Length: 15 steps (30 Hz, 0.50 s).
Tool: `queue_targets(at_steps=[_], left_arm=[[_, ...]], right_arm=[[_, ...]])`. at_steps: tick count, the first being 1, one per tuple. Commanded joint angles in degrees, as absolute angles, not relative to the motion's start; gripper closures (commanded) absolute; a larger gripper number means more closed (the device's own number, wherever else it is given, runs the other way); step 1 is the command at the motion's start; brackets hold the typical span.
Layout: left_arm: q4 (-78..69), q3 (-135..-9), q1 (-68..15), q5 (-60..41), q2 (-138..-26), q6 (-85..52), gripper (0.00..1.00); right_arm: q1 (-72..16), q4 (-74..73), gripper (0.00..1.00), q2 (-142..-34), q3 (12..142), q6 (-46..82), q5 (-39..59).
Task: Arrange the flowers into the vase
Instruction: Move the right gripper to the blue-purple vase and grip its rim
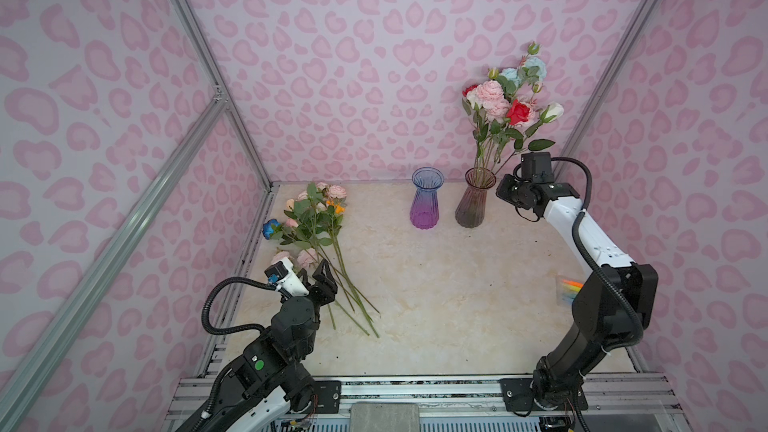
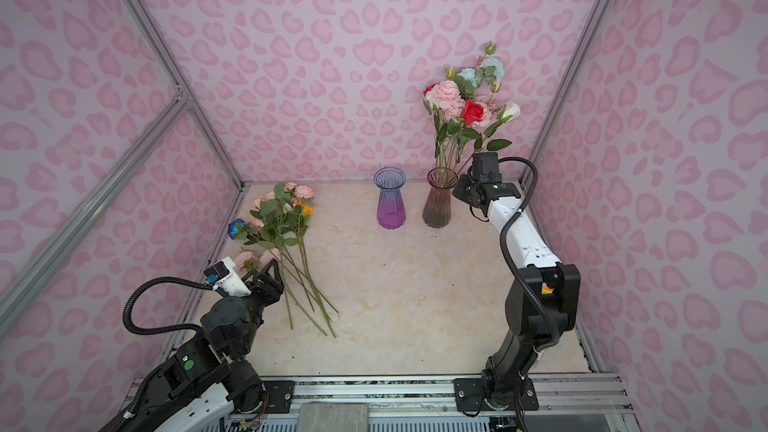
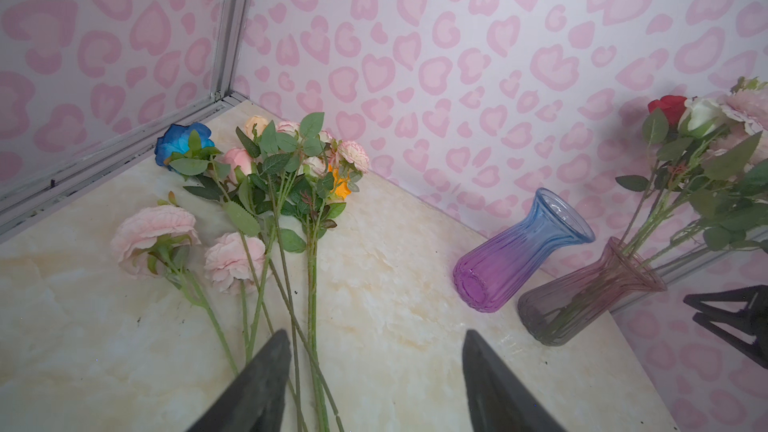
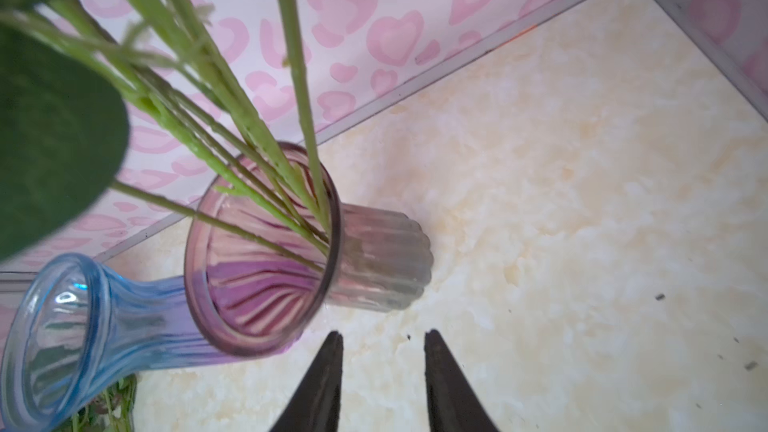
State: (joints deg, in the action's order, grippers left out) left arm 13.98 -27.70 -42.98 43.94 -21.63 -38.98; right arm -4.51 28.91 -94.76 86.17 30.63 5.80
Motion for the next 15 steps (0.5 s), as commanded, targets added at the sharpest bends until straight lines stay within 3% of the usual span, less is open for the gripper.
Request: queue_targets(at_steps=[1,7,11,15], left_arm=[[13.9,-28.4,-43.0,43.7,-21.6,-38.8,0.33],[12.7,-28.0,-43.0,43.2,-22.4,-39.4,0.33],[12.7,-29.0,-42.9,42.5,-24.1,-39.4,0.33],[13.1,-29.3,-43.0,41.8,-24.4,-39.5,0.34]], right_arm=[[-5.5,24.7,0.66,-87.4,78.2,32.7,4.3],[-17.4,21.1,0.64,-78.2,71.9,37.0,-1.3],[-24.2,20.8,0.55,-83.9,77.4,37.0,-5.1],[-25.4,22.2,0.52,-91.8,86.4,36.4,-5.3]])
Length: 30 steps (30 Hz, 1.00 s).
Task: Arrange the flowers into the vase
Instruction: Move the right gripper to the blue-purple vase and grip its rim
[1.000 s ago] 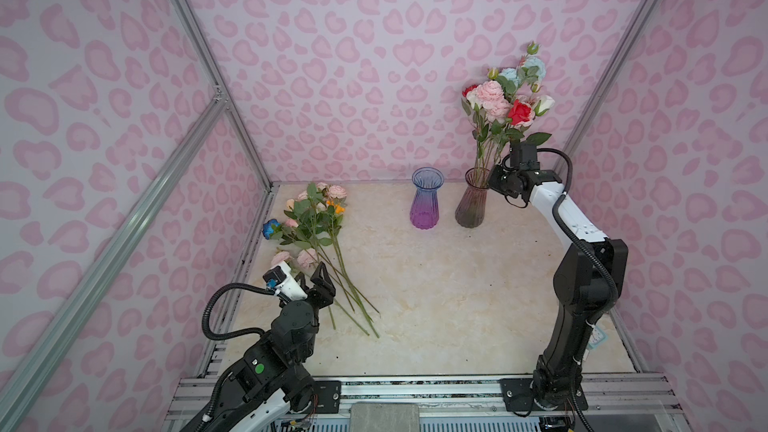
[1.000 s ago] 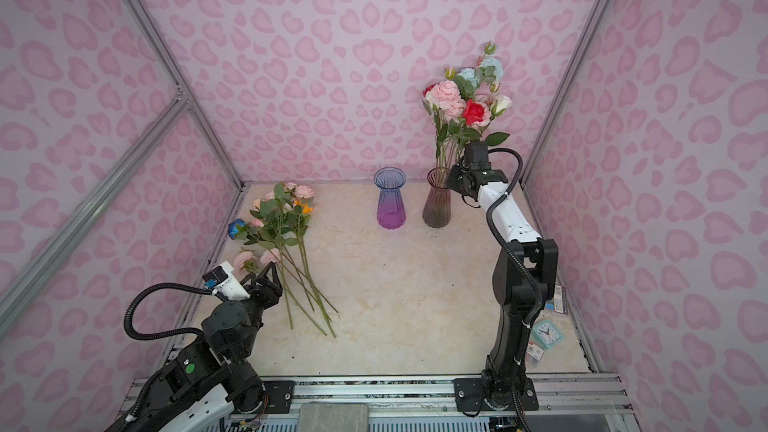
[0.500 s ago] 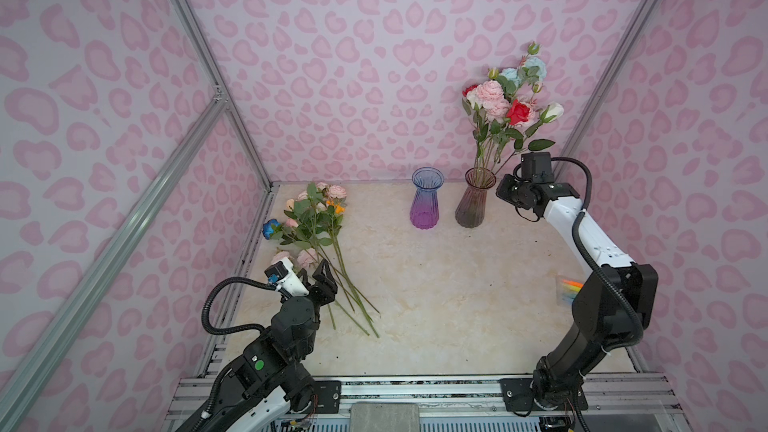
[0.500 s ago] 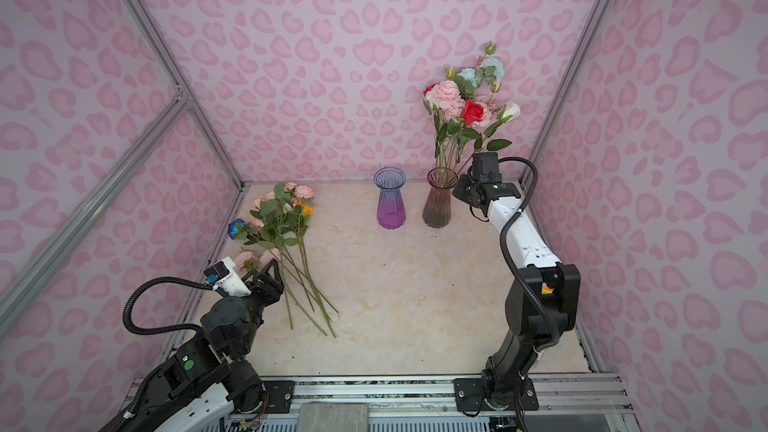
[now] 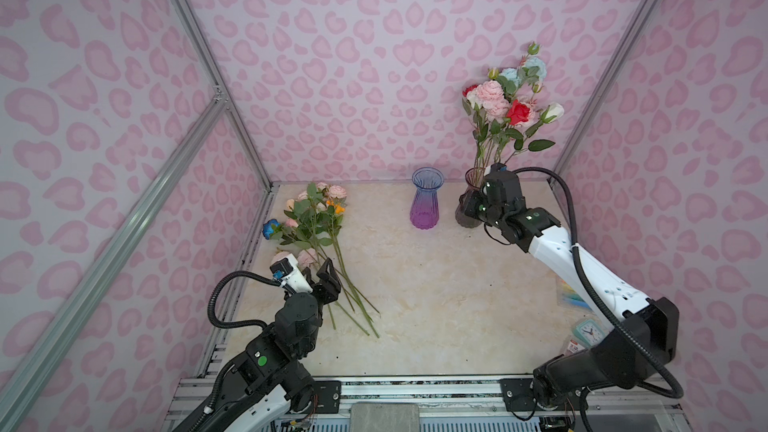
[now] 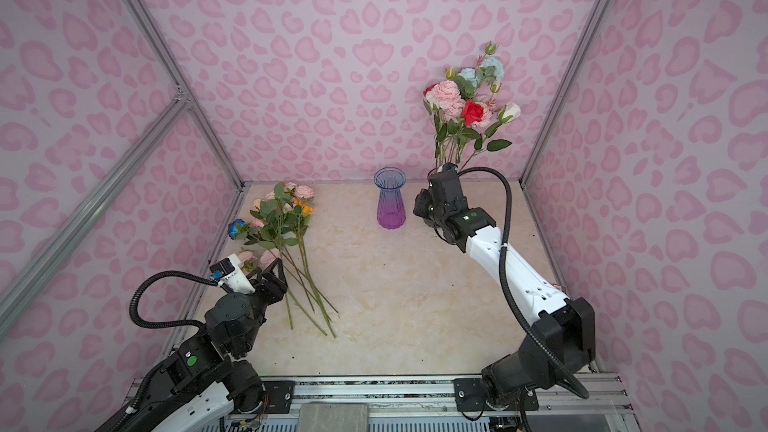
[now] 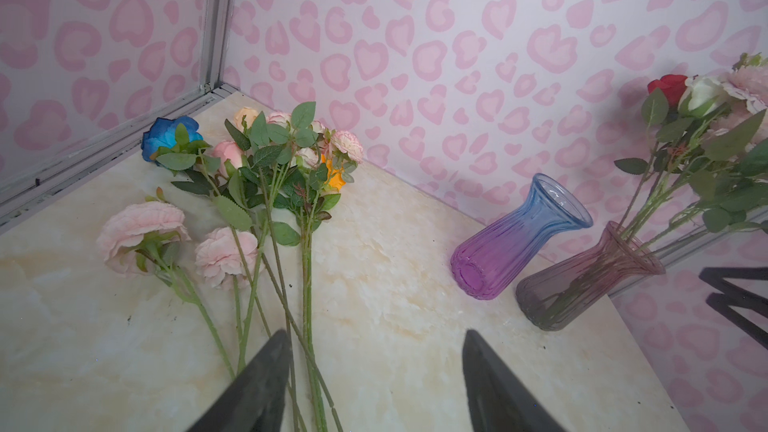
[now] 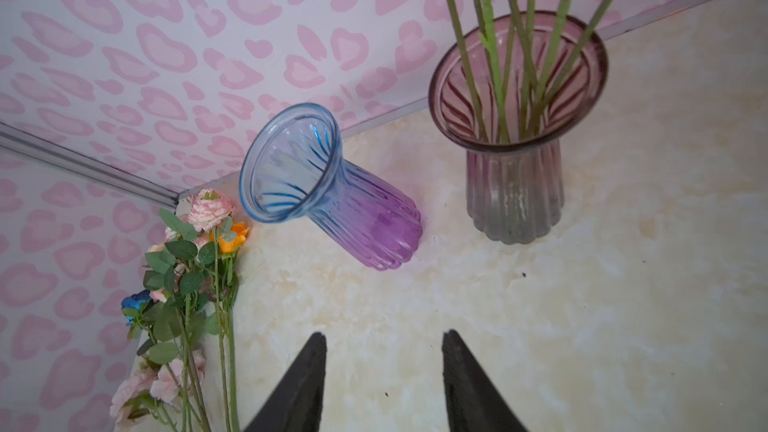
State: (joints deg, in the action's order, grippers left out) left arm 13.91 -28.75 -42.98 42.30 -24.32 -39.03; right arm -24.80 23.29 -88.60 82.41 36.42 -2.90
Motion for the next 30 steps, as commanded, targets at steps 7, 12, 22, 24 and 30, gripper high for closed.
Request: queue_targets(at_steps=[7,12,22,24,30], left_arm=[[13.6,-27.9,-43.0,41.9,-21.4,-40.3,0.34],[14.5,-27.4,-42.9,43.0,-19.0,-39.6,0.33],[14.9,-26.9,-43.0,43.3,-17.5,-39.6,0.33],[14.9,-26.8,-42.9,43.3,-17.4,-39.8,0.33],[15.2,-26.5,-42.9,43.2,-18.0,-39.9,0.33]], right_arm=[[-25.8,27.2,0.49,-104.8,101.1,35.2,-5.2],[-25.6,30.7,0.49,-111.7,109.3,34.7,-5.3],[-24.5,34.7,0.55,-120.4,118.3,34.5,-3.4],[-24.2,35.0,0.59,-121.8,119.6,34.6,-1.9],[-24.0,37.8,0.64,-125.7,124.0,33.9,-1.3]])
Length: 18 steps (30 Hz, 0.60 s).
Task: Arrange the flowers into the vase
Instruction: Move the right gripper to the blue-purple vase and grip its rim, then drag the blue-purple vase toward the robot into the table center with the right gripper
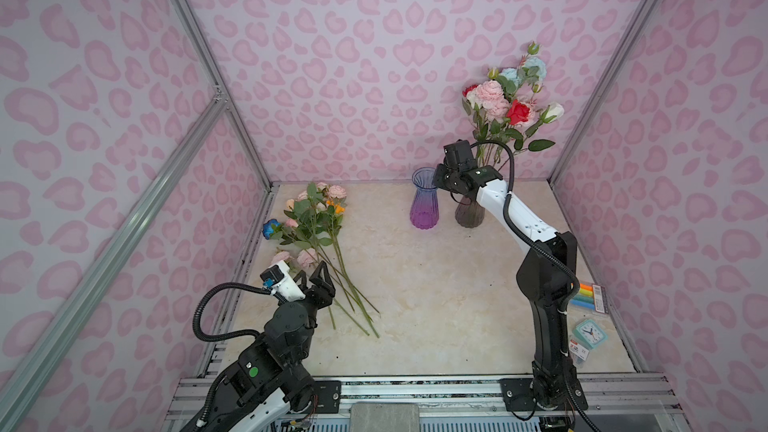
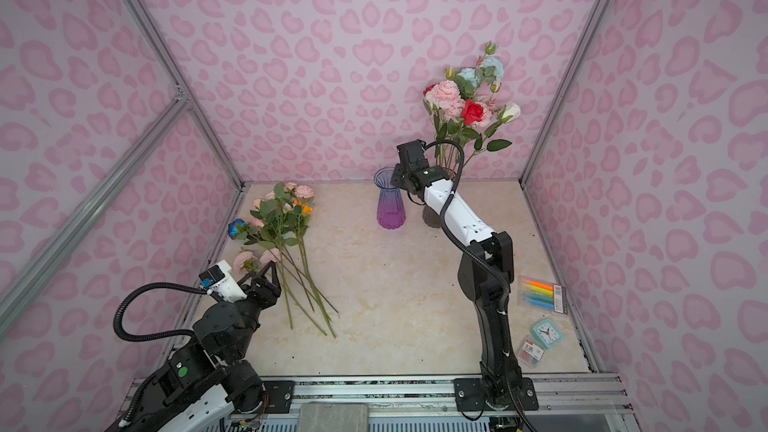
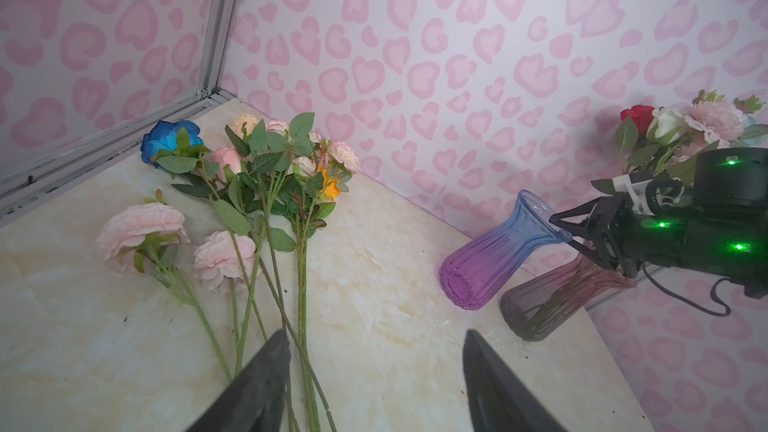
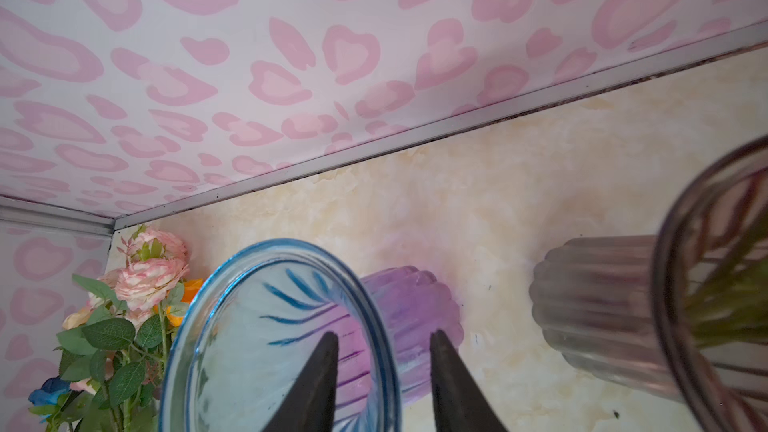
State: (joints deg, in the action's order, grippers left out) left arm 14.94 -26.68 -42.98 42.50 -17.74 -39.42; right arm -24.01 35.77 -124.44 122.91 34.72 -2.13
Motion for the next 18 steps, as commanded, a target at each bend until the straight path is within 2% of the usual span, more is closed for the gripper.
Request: queue_targets(at_steps=[1,4,18], left_arm=[[15.2,-26.5,-43.0,43.2,-18.2,-40.0,0.33],[15.4,-26.5,-43.0,42.9,-18.3,-40.2,0.33],[15.8,-27.1,-42.9,43.2,-17.9,-39.7,0.33]], right_arm=[[-23.9,38.0,0.65,-126.0,124.4,33.8,-1.5],[-23.7,38.0,0.67,-126.2,124.6,34.0,-1.3],[-22.7,36.8,0.97,-124.0,123.0,36.2,4.6]])
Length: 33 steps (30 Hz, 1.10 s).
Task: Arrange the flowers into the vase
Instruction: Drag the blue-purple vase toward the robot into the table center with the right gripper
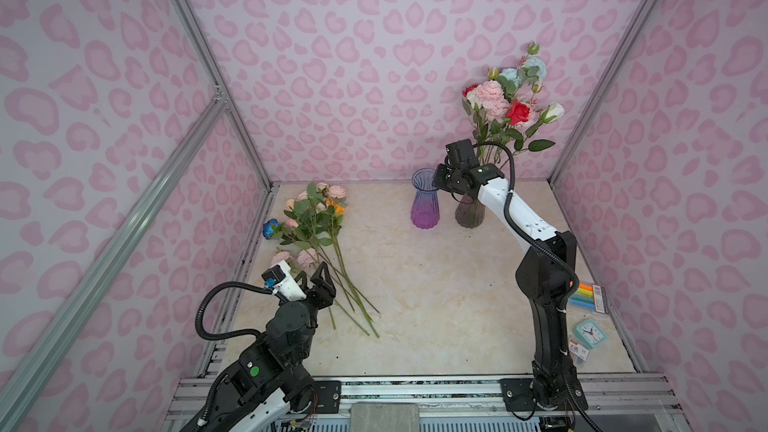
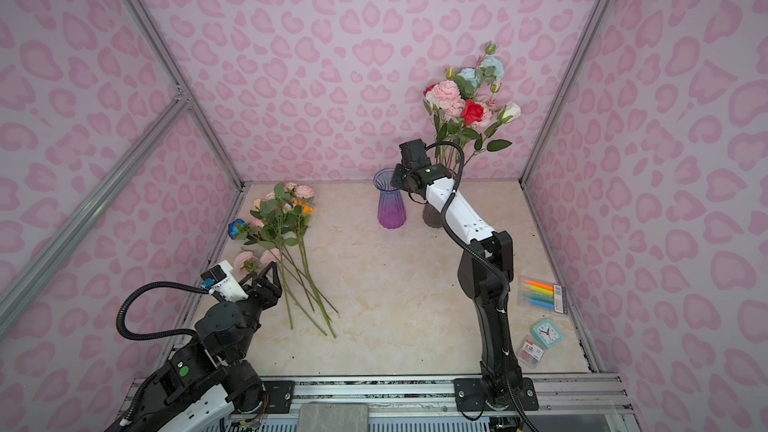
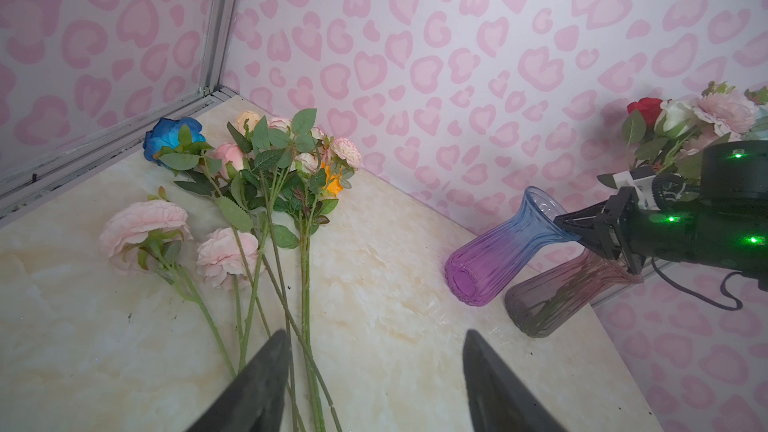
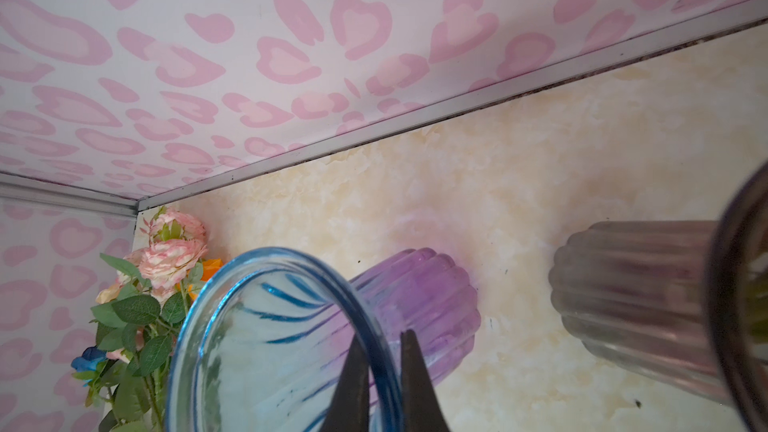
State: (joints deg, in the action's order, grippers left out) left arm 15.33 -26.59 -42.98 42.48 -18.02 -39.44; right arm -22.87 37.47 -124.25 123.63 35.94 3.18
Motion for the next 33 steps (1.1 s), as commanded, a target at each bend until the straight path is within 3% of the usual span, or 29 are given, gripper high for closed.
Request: queue_targets(at_steps=[1,13,28,33], left_arm=[[15.9,-27.2,-42.9,43.3,-17.9,-39.6,0.33],[14.6,-29.0,-42.9,43.0,-20.9,-39.3,0.33],[14.9,-31.9,-42.8,39.9,-32.5,-40.7,0.33],[13.2,-31.5,-42.7,40.1,-34.4,-40.6,0.33]], right_arm=[[-22.6,36.8,1.0,-123.7,122.7,36.4,5.2],[-23.9,32.9,1.0,-114.9,113.0,37.3,12.0],[-31.2,35.7,1.0,-92.0,84.0,32.4,17.8],[-31.8,36.7,1.0,-87.4,79.7,31.9,18.8]])
